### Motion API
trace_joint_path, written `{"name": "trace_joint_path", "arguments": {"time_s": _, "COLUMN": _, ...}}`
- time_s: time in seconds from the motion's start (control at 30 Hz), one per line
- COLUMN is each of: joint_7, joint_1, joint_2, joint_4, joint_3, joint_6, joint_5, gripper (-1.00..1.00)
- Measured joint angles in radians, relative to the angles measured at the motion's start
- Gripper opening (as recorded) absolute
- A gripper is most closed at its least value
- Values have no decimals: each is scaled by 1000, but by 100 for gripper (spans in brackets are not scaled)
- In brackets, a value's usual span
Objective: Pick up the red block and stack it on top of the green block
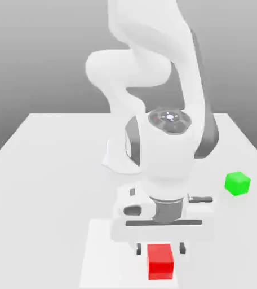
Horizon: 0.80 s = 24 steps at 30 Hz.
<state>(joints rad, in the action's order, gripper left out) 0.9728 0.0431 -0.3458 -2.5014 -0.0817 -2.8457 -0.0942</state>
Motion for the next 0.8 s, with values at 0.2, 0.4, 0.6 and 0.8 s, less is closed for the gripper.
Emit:
{"name": "trace_joint_path", "arguments": {"time_s": 0.2, "joint_7": 5, "joint_1": -2, "joint_2": -8, "joint_4": 1, "joint_3": -2, "joint_6": -7, "joint_5": -6, "gripper": -100}}
{"name": "trace_joint_path", "arguments": {"time_s": 0.4, "joint_7": -46, "joint_1": -2, "joint_2": 176, "joint_4": -39, "joint_3": -59, "joint_6": 136, "joint_5": 56, "gripper": -100}}
{"name": "trace_joint_path", "arguments": {"time_s": 0.6, "joint_7": -175, "joint_1": 260, "joint_2": 331, "joint_4": -153, "joint_3": -258, "joint_6": 165, "joint_5": 175, "gripper": -100}}
{"name": "trace_joint_path", "arguments": {"time_s": 0.8, "joint_7": -286, "joint_1": 519, "joint_2": 473, "joint_4": -274, "joint_3": -367, "joint_6": 182, "joint_5": 264, "gripper": -100}}
